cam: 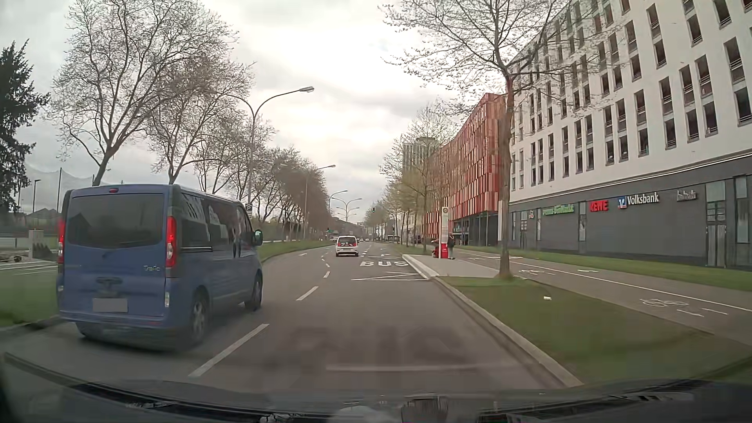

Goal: Follow the waypoints while adhering to traffic rules and regulations

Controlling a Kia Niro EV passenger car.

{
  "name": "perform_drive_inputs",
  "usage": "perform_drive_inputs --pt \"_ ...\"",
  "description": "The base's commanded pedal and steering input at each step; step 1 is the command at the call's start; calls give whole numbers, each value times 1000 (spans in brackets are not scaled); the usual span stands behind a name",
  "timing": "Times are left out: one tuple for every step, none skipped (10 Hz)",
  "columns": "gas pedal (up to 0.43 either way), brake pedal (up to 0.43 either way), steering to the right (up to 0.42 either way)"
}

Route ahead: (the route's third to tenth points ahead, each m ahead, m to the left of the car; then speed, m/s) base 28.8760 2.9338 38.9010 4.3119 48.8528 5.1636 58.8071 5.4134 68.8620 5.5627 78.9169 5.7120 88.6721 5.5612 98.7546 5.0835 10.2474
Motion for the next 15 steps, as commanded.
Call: perform_drive_inputs --pt "130 0 -12" --pt "130 0 -13" --pt "130 0 -14" --pt "130 0 -17" --pt "130 0 -19" --pt "130 0 -23" --pt "130 0 -25" --pt "130 0 -26" --pt "130 0 -28" --pt "130 0 -30" --pt "130 0 -30" --pt "130 0 -30" --pt "130 0 -30" --pt "130 0 -30" --pt "130 0 -30"
